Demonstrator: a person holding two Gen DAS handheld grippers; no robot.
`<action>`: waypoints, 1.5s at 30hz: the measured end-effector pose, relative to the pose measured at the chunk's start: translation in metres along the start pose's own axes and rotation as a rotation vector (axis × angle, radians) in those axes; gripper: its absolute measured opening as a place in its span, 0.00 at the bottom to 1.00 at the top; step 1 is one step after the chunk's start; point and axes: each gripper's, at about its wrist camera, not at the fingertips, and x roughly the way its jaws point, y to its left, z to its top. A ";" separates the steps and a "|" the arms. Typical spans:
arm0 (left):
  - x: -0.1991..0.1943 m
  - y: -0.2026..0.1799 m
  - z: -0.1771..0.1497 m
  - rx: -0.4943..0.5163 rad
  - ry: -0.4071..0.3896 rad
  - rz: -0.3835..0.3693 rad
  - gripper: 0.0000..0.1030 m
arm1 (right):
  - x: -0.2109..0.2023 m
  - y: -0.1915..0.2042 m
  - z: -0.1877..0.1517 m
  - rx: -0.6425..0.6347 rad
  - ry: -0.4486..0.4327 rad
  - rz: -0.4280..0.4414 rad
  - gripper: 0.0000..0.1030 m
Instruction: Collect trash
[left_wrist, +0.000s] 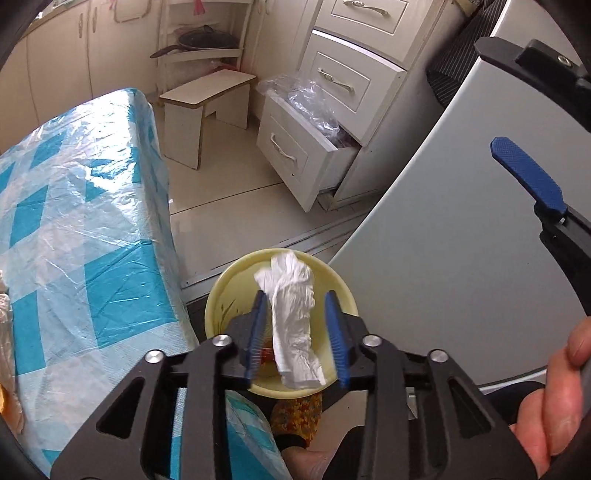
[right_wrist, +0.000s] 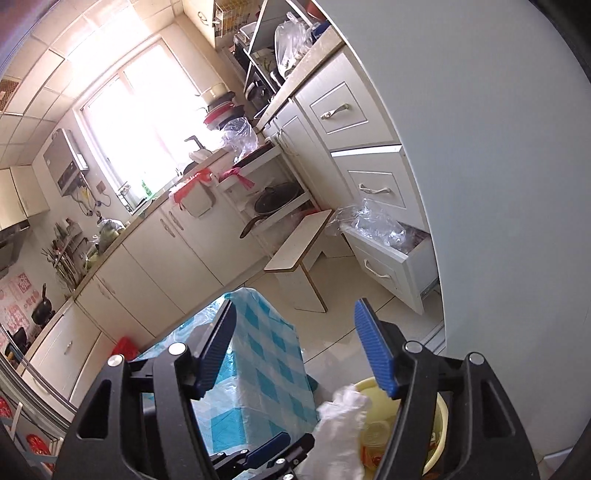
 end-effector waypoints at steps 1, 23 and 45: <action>-0.002 0.000 0.001 0.005 -0.006 0.005 0.38 | -0.001 0.002 0.000 0.001 -0.003 0.001 0.62; -0.242 0.108 -0.074 -0.174 -0.327 0.271 0.80 | -0.012 0.082 -0.039 -0.273 0.039 0.035 0.79; -0.303 0.145 -0.126 -0.298 -0.385 0.317 0.87 | -0.018 0.135 -0.111 -0.472 0.124 0.054 0.86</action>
